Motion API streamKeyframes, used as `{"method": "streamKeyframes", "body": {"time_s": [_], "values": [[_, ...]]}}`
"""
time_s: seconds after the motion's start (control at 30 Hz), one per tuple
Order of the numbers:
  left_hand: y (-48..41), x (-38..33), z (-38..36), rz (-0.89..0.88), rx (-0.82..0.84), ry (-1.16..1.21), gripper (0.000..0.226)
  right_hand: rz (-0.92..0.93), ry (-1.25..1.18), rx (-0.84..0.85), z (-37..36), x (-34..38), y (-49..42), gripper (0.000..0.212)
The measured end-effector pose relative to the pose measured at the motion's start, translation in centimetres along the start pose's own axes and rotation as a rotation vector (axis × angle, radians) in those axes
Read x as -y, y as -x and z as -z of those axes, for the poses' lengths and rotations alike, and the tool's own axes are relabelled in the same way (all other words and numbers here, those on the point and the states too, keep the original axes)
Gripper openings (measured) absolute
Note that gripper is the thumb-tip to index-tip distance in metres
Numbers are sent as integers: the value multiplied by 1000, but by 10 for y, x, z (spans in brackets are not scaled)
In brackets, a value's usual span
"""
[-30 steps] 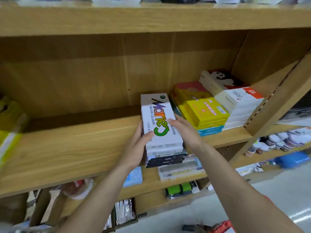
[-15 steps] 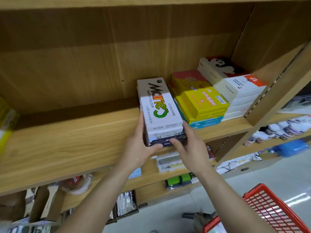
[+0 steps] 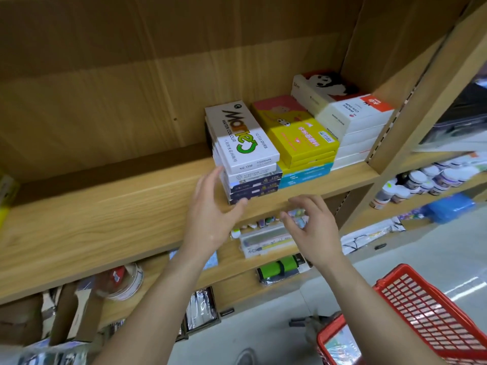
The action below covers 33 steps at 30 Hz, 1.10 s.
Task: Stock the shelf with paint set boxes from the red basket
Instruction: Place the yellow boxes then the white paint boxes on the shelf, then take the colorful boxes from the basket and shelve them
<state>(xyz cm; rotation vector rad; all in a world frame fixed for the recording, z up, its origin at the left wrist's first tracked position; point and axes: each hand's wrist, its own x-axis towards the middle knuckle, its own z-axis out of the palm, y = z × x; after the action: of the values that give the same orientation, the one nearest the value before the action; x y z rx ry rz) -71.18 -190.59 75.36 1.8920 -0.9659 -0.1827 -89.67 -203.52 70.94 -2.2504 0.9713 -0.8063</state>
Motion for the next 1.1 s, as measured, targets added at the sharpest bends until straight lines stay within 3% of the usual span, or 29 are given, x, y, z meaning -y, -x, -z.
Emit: {"method": "streamKeyframes", "body": {"time_s": [0.07,0.17,0.37,0.6,0.7,0.87,1.1], "values": [[33,-7,-2,-97,13,9,58,-35,4,-35,13,-23,21,28],[70,-12,-37,-101,294,-16,43,-198,45,-43,35,-70,59,31],[112,-3,-172,-55,827,-195,38,-570,194,-121,89,-182,165,33],[193,25,-330,-40,1193,-301,34,-1160,209,-59,126,-283,330,48],[230,49,-392,16,1300,-326,48,-1327,151,-71,119,-309,380,61],[291,97,-486,107,1372,-368,74,-1365,54,-134,76,-348,417,77],[346,158,-566,191,1364,-343,63,-1221,-66,-401,24,-383,432,80]]}}
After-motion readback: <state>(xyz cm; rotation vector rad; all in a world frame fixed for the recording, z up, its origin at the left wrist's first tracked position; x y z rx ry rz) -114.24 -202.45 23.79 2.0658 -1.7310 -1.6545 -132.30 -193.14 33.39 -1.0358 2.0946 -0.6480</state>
